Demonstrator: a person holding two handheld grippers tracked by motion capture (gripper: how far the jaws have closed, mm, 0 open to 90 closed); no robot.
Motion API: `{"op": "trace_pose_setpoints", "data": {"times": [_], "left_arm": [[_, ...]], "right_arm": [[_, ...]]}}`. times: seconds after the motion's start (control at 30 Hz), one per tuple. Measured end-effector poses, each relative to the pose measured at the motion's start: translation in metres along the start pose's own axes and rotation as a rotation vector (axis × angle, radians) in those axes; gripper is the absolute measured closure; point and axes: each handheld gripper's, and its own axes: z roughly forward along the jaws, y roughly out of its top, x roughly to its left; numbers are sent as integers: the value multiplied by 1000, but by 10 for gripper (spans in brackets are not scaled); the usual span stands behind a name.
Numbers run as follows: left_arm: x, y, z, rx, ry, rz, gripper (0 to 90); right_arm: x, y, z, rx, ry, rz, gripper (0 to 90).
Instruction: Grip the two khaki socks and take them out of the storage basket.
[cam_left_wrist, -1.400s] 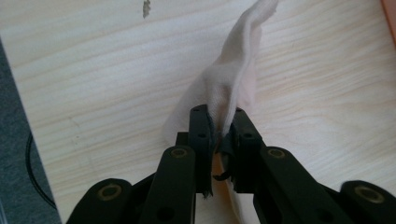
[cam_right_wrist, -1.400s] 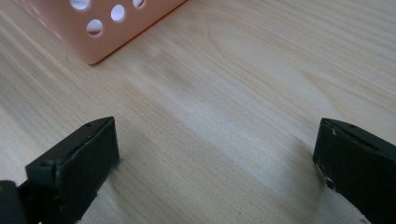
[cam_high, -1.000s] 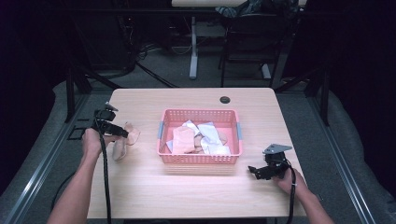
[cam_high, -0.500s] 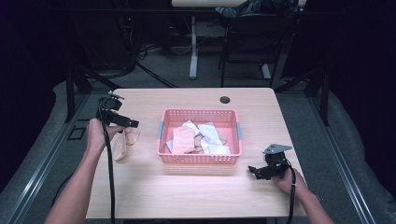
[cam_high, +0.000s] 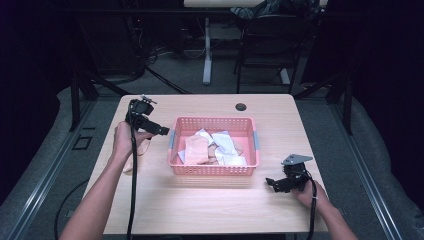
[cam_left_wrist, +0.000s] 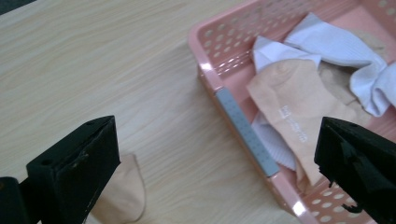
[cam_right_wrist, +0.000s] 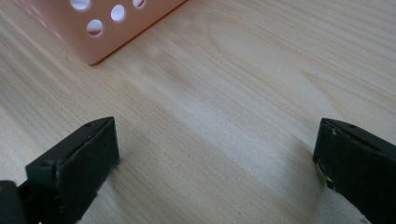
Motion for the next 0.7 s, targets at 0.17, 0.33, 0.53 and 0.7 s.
{"op": "trace_pose_setpoints", "data": {"times": [0.17, 0.33, 0.53, 0.7], "left_arm": [[-13, 5, 7, 5, -15, 38, 0], [-30, 8, 19, 25, -49, 80, 0], [-46, 10, 31, 52, -66, 123, 15], [-64, 11, 50, 98, -93, 173, 57]], "right_arm": [[0, 0, 0, 0, 0, 0, 0], [0, 0, 0, 0, 0, 0, 0], [0, 0, 0, 0, 0, 0, 0], [0, 0, 0, 0, 0, 0, 0]]}}
